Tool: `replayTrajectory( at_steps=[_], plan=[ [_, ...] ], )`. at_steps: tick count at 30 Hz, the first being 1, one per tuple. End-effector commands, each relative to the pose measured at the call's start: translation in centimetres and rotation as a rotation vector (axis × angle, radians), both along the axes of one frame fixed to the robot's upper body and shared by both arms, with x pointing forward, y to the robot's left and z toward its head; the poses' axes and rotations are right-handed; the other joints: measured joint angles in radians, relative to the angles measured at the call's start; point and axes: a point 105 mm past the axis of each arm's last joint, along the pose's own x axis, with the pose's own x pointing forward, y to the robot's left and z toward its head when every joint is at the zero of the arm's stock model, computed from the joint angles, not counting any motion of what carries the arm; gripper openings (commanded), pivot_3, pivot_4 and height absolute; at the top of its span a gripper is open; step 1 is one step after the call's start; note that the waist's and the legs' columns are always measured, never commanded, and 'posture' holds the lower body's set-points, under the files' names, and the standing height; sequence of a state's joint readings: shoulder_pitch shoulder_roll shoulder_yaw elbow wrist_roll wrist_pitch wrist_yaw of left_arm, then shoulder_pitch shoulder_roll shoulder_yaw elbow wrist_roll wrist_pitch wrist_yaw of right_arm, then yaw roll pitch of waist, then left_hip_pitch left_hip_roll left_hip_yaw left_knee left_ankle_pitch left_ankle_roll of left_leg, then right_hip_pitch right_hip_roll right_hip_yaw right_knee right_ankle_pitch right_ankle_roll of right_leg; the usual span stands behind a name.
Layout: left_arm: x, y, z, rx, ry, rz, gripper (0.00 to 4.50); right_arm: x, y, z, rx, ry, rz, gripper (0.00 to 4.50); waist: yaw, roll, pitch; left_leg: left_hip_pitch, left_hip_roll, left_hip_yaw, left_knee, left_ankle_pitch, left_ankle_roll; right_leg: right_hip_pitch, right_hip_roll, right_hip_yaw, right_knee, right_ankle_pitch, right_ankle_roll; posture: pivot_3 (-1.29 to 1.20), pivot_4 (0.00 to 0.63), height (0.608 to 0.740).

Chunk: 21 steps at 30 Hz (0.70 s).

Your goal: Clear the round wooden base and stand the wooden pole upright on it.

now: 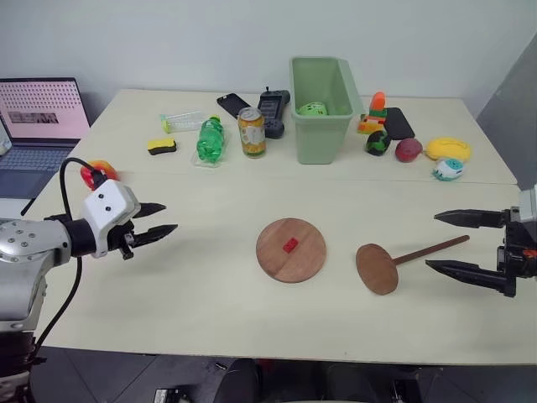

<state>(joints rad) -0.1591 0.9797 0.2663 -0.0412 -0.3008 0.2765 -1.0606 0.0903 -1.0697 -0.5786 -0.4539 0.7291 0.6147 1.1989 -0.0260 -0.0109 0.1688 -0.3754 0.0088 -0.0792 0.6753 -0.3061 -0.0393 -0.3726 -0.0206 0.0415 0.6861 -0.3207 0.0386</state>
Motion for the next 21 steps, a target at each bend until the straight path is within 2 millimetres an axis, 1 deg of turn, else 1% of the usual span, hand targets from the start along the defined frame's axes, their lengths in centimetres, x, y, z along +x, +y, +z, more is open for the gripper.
replayTrajectory(
  at_steps=[1, 11, 17, 19, 20, 21],
  plan=[
    [0.1, -0.3, 1.2, -0.011, -0.040, -0.027, 2.30, -0.2, 0.0, 1.0, -0.004, -0.056, 0.008, 4.50, 0.000, 0.000, 0.000, 0.000, 0.000, 0.000, 0.000, 0.000, 0.000, 0.000, 0.000, 0.000, 0.000, 0.000, 0.000, 0.00, 0.150, 0.740],
    [-0.1, -0.4, 0.9, 0.010, -0.017, -0.024, 2.30, 0.1, 0.1, 0.9, -0.004, -0.068, 0.009, 4.50, 0.000, 0.000, 0.000, 0.000, 0.000, 0.000, 0.000, 0.000, 0.000, 0.000, 0.000, 0.000, 0.000, 0.000, 0.000, 0.00, 0.150, 0.740],
    [-0.4, -0.5, 0.8, 0.000, -0.005, -0.041, 2.30, 0.3, 0.7, 1.2, 0.015, -0.081, 0.020, 4.50, 0.000, 0.000, 0.000, 0.000, 0.000, 0.000, 0.000, 0.000, 0.000, 0.000, 0.000, 0.000, 0.000, 0.000, 0.000, 0.00, 0.150, 0.740],
    [-0.3, -0.5, 0.8, -0.012, 0.003, -0.038, 2.65, 0.4, 1.4, 1.5, 0.033, -0.087, 0.032, 4.50, 0.000, 0.000, 0.000, 0.000, 0.000, 0.000, 0.000, 0.000, 0.000, 0.000, 0.000, 0.000, 0.000, 0.000, 0.000, 0.00, 0.150, 0.740],
    [-0.4, -0.6, 0.9, -0.017, 0.004, -0.046, 2.74, 0.4, 1.7, 1.6, 0.042, -0.089, 0.040, 4.50, 0.000, 0.000, 0.000, 0.000, 0.000, 0.000, 0.000, 0.000, 0.000, 0.000, 0.000, 0.000, 0.000, 0.000, 0.000, 0.00, 0.150, 0.740],
    [-0.4, -0.8, 1.0, -0.018, 0.005, -0.052, 2.95, 0.4, 2.1, 1.6, 0.049, -0.092, 0.047, 4.50, 0.000, 0.000, 0.000, 0.000, 0.000, 0.000, 0.000, 0.000, 0.000, 0.000, 0.000, 0.000, 0.000, 0.000, 0.000, 0.00, 0.150, 0.740]
  ],
)
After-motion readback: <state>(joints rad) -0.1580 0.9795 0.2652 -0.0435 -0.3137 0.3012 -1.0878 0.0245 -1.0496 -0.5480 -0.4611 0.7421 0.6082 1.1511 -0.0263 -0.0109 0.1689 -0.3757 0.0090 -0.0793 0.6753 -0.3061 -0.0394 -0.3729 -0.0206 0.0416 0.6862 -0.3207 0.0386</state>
